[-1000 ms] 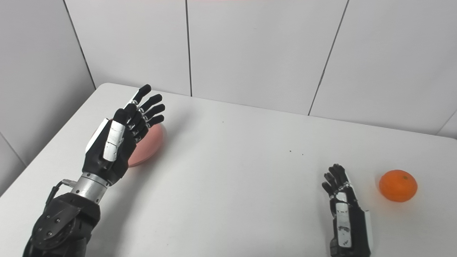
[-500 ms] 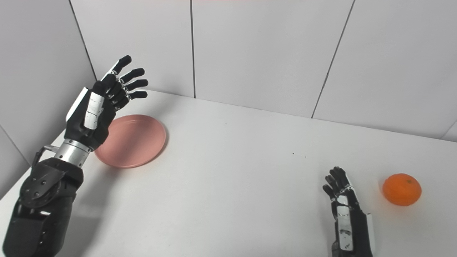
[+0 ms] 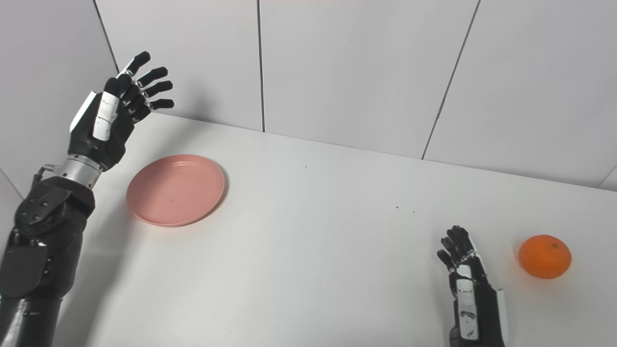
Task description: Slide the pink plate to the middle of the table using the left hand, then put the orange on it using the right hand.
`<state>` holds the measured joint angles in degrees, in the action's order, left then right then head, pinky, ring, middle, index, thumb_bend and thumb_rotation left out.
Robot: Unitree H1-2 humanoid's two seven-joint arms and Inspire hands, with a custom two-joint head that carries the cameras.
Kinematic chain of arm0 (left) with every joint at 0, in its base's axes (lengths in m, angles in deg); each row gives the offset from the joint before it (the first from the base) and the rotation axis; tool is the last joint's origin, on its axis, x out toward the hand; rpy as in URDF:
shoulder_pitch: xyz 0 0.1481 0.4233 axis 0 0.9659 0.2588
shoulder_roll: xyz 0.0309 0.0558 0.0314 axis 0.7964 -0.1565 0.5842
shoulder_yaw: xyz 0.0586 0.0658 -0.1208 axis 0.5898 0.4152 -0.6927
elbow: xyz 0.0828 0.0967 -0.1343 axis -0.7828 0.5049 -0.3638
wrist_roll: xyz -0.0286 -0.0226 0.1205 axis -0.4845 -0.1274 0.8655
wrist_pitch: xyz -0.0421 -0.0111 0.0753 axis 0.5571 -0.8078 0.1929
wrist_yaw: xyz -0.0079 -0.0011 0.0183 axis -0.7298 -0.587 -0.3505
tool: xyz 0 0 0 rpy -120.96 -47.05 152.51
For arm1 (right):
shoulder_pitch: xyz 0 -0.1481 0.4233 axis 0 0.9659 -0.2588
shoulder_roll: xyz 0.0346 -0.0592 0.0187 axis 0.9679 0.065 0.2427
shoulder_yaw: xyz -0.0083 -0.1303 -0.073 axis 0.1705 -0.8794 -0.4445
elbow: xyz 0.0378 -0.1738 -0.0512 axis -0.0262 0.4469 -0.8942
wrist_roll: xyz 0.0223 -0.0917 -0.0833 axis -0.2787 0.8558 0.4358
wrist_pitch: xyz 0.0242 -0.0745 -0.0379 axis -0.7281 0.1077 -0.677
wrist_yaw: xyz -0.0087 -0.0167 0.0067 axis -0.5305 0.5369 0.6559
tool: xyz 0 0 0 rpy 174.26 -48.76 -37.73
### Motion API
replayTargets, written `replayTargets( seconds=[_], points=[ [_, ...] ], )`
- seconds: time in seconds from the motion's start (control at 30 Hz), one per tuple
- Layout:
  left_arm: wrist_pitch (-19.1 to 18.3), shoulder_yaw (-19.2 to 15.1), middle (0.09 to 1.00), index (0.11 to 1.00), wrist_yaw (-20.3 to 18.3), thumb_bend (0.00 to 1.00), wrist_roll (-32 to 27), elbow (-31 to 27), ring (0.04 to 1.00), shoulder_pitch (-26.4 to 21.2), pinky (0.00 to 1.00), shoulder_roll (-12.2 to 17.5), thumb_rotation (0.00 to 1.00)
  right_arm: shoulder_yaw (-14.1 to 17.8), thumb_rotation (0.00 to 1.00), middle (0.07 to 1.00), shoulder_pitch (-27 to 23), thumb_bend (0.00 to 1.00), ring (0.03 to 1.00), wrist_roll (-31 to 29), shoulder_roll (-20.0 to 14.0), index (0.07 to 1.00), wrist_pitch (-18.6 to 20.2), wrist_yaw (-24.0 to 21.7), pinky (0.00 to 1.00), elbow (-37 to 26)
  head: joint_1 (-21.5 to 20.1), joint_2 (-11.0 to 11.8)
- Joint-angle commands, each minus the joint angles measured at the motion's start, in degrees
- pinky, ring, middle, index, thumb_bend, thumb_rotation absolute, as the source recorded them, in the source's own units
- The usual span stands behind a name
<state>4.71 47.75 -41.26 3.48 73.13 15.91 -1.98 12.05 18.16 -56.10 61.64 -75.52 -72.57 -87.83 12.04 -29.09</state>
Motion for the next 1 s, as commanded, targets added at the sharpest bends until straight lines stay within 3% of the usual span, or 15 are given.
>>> replayTargets(
  seconds=[0.0, 0.43, 0.8, 0.97],
  points=[
    [4.1, -0.8, 0.845, 0.928, -0.6, 1.00, 0.0, 1.2, 0.823, -3.4, 0.74, 2.3, 0.86, 0.0, 0.87, 0.903, 3.2, 0.78, 0.903, -0.2, 0.2, 0.877, -0.9, -0.6, 0.90, 4.9, 0.1, 0.0],
    [13.4, -1.9, 0.855, 0.906, 0.3, 1.00, 1.3, 19.4, 0.815, -7.3, 0.70, 3.5, 0.84, 0.2, 0.88, 0.901, 3.3, 0.75, 0.901, -0.3, -0.2, 0.874, -0.8, -0.7, 0.90, 5.1, 0.6, 0.3],
    [15.9, -1.8, 0.847, 0.896, 2.1, 1.00, 2.5, 28.8, 0.826, -8.7, 0.74, 3.5, 0.80, 0.1, 0.89, 0.896, 3.2, 0.76, 0.896, 0.1, -0.3, 0.865, -1.2, -0.7, 0.88, 5.2, 0.3, 0.4],
    [16.7, -1.5, 0.854, 0.899, 2.6, 0.93, 3.2, 31.8, 0.828, -9.2, 0.77, 3.6, 0.80, 0.1, 0.89, 0.891, 3.3, 0.76, 0.893, 0.1, -0.1, 0.859, -0.8, -0.6, 0.88, 4.8, 0.2, 0.3]
  ],
)
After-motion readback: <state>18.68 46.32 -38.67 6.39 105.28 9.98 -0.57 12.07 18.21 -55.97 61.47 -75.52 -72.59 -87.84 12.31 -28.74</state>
